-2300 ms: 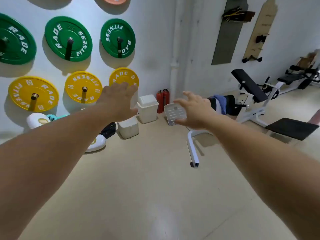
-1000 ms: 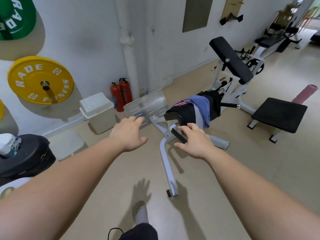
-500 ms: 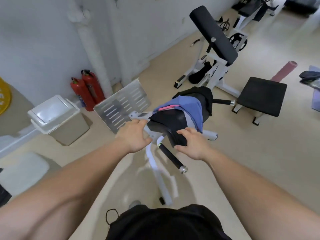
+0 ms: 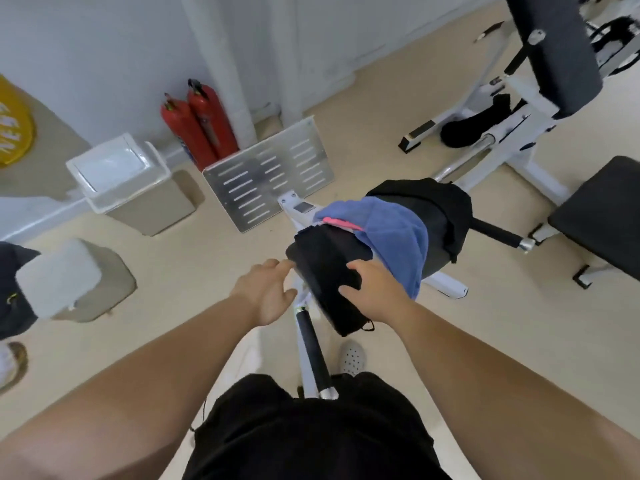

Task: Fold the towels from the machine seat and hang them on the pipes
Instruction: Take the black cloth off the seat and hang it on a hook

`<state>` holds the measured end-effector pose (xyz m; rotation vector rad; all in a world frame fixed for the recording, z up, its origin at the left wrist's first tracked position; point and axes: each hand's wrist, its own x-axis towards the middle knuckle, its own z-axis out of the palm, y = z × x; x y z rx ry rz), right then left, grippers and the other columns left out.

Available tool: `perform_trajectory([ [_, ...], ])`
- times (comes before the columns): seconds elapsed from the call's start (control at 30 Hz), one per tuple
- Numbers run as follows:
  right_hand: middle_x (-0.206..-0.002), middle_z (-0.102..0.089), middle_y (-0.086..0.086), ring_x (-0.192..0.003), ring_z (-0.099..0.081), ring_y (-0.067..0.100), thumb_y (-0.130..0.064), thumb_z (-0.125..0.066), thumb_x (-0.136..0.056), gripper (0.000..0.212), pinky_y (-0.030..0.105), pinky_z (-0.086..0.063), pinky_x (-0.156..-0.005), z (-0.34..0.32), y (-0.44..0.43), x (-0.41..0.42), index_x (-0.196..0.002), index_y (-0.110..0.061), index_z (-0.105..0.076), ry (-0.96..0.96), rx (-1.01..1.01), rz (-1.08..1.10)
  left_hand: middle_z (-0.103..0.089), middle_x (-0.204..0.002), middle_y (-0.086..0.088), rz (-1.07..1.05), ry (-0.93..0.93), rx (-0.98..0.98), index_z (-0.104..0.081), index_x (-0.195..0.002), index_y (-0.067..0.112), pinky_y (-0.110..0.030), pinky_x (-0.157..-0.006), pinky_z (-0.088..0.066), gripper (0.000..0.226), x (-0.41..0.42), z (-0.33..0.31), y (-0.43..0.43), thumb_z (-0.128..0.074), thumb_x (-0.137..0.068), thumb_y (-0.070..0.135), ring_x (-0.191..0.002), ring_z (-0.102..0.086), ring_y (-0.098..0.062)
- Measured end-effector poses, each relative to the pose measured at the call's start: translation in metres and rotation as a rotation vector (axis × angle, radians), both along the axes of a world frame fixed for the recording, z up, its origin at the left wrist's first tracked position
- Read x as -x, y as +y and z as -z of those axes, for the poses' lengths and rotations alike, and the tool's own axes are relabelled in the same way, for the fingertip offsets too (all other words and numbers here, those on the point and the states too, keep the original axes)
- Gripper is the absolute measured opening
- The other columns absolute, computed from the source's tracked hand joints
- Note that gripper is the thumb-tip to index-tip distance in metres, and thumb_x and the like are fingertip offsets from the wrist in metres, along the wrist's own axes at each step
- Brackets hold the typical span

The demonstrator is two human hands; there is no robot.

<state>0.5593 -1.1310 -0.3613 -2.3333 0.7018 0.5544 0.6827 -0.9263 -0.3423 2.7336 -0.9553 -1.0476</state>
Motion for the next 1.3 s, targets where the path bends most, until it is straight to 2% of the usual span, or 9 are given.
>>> perform_trajectory([
  [0.17,-0.136,-0.058,-0.001,-0.124,-0.056,0.024,-0.050,-0.060,-0.092,0.054,0.046,-0.052,-0.100,0.027,-0.010,-0.002,-0.141,-0.029,-0.048,0.006,-0.042,0.025,-0.035,-0.160,-0.001,0.037,0.027,0.047,-0.033,-0.155,0.030,-0.042,-0.109,-0.042,0.057,0.013,0.023,-0.028,-0.050,-0.100,0.035,-0.136,-0.044,-0.031],
  [0.33,-0.123,-0.062,-0.003,-0.111,-0.061,0.019,-0.043,-0.067,-0.091,0.052,0.040,-0.055,-0.095,0.048,-0.008,0.004,-0.137,-0.025,-0.051,-0.008,-0.050,0.130,-0.014,-0.170,0.009,0.091,0.114,0.018,-0.026,-0.158,0.037,-0.039,-0.116,-0.036,0.060,0.011,0.046,-0.043,-0.047,-0.103,0.032,-0.148,-0.035,-0.024],
  [0.57,-0.112,-0.059,-0.001,-0.104,-0.057,0.021,-0.049,-0.087,-0.068,0.065,0.040,-0.054,-0.089,0.070,0.012,0.007,-0.117,-0.020,-0.056,-0.022,0.031,0.300,-0.001,-0.171,0.013,0.214,0.124,-0.080,-0.016,-0.160,0.040,-0.039,-0.116,-0.034,0.062,0.012,0.055,-0.038,-0.039,-0.105,0.025,-0.152,-0.026,-0.021],
  [0.73,-0.103,-0.056,0.002,-0.099,-0.055,0.024,-0.052,-0.082,-0.073,0.045,0.041,-0.051,-0.087,0.075,0.015,0.004,-0.096,-0.018,-0.064,-0.015,0.127,0.222,0.003,-0.171,0.012,0.254,0.115,-0.130,-0.014,-0.161,0.040,-0.041,-0.112,-0.037,0.062,0.011,0.050,-0.041,-0.037,-0.105,0.025,-0.150,-0.027,-0.024],
  [0.83,-0.088,-0.058,0.001,-0.088,-0.059,0.027,-0.043,-0.077,-0.082,0.035,0.039,-0.049,-0.075,0.069,0.012,0.008,-0.089,-0.018,-0.054,-0.012,-0.018,0.180,0.004,-0.171,0.013,0.267,0.108,-0.153,-0.012,-0.161,0.041,-0.041,-0.109,-0.040,0.063,0.012,0.049,-0.041,-0.038,-0.105,0.028,-0.148,-0.030,-0.025],
  [0.97,-0.093,-0.059,0.001,-0.085,-0.057,0.024,-0.032,-0.081,-0.077,0.037,0.035,-0.047,-0.069,0.049,-0.006,0.025,-0.096,-0.018,-0.052,0.113,-0.215,0.049,0.003,-0.171,0.013,0.297,0.098,-0.175,-0.011,-0.160,0.042,-0.043,-0.109,-0.041,0.064,0.013,0.045,-0.043,-0.040,-0.104,0.034,-0.146,-0.033,-0.027],
  [1.13,-0.069,-0.050,0.007,-0.062,-0.046,0.021,-0.024,-0.076,-0.082,0.030,0.032,-0.037,-0.059,0.019,-0.037,0.047,-0.071,-0.010,-0.052,0.154,-0.211,-0.076,-0.012,-0.171,0.005,0.223,0.091,-0.203,-0.020,-0.160,0.036,-0.044,-0.113,-0.038,0.068,0.018,0.034,-0.054,-0.049,-0.099,0.045,-0.148,-0.031,-0.031],
  [1.2,-0.071,-0.054,0.009,-0.064,-0.048,0.024,-0.026,-0.073,-0.085,0.028,0.037,-0.041,-0.062,0.005,-0.048,0.046,-0.076,-0.005,-0.057,0.105,-0.190,-0.105,-0.018,-0.169,-0.001,0.183,0.079,-0.099,-0.023,-0.160,0.032,-0.044,-0.115,-0.037,0.074,0.024,0.023,-0.062,-0.056,-0.096,0.047,-0.148,-0.031,-0.032],
  [1.3,-0.076,-0.060,-0.005,-0.073,-0.055,0.015,-0.028,-0.069,-0.090,0.016,0.033,-0.043,-0.066,-0.024,-0.057,0.038,-0.078,-0.021,-0.061,0.002,-0.173,-0.137,-0.028,-0.166,-0.004,0.196,0.091,0.169,-0.032,-0.157,0.028,-0.044,-0.118,-0.033,0.079,0.034,0.000,-0.081,-0.066,-0.088,0.045,-0.151,-0.030,-0.025],
])
